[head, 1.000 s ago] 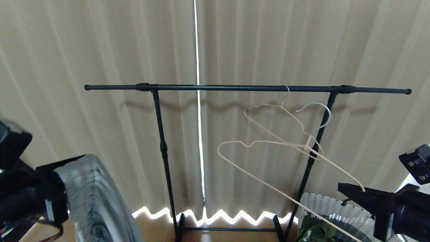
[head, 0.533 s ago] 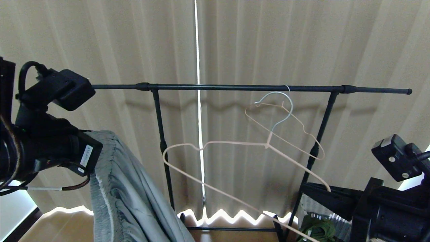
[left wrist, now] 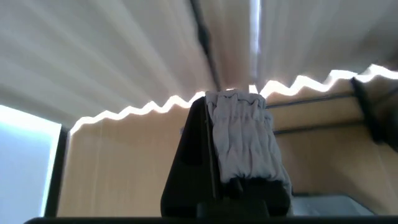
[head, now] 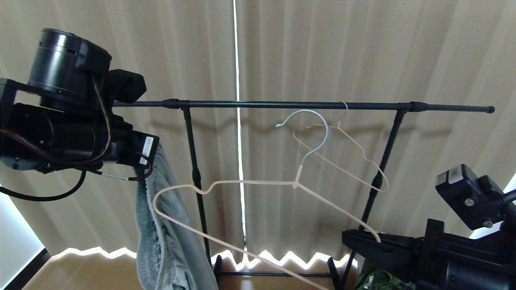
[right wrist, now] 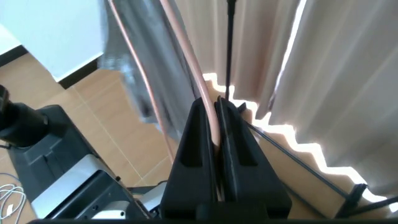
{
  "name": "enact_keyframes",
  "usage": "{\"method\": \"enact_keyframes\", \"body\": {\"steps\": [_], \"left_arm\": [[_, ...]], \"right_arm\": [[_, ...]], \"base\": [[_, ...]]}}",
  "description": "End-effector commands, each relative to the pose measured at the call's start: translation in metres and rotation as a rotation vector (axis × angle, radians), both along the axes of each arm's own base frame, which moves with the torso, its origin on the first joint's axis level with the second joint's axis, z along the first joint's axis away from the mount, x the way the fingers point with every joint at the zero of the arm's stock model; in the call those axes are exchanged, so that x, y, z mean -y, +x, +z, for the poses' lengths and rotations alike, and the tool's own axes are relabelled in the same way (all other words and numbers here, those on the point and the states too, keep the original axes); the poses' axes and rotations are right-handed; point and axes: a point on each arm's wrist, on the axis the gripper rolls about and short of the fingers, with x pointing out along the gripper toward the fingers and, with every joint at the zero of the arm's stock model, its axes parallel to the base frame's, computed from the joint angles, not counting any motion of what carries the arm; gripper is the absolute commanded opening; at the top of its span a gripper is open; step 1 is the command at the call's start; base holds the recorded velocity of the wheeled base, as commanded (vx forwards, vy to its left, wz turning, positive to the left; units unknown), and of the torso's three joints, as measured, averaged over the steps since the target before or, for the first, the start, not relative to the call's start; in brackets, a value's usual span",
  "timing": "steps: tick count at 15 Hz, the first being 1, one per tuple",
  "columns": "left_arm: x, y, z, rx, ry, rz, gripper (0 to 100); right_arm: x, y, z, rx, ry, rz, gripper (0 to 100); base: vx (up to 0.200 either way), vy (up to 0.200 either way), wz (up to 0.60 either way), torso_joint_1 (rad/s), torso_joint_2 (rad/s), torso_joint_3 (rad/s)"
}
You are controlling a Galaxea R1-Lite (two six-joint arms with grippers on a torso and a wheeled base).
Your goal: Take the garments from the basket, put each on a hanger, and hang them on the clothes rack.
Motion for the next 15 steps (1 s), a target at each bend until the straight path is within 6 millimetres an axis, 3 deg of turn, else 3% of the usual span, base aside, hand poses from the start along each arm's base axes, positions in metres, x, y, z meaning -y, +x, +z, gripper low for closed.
{"method": "enact_keyframes", "body": {"steps": [1, 5, 9, 15], "left_arm": [[0.004, 0.009, -0.006, -0.020, 0.011, 0.005, 0], [0.001, 0.000, -0.001, -0.007, 0.005, 0.003, 0], [0.003, -0.013, 0.002, 0.007, 0.045, 0.022, 0], [0.003, -0.022, -0.001, -0.053, 0.075, 0.008, 0]], "right_arm": [[-0.004, 0.003, 0.003, 0.003, 0.002, 0.005, 0], [-0.028, 0.021, -0.003, -0.006, -0.020, -0.011, 0], [-0.051, 0.050, -0.012, 0.030, -0.053, -0.157, 0], [-0.075, 0.071, -0.006, 0.066, -0.039, -0.226, 0]], "base": [[0.000, 0.000, 0.00, 0.000, 0.00, 0.000], [0.000, 0.000, 0.00, 0.000, 0.00, 0.000], [0.000, 0.000, 0.00, 0.000, 0.00, 0.000], [0.000, 0.000, 0.00, 0.000, 0.00, 0.000]]}}
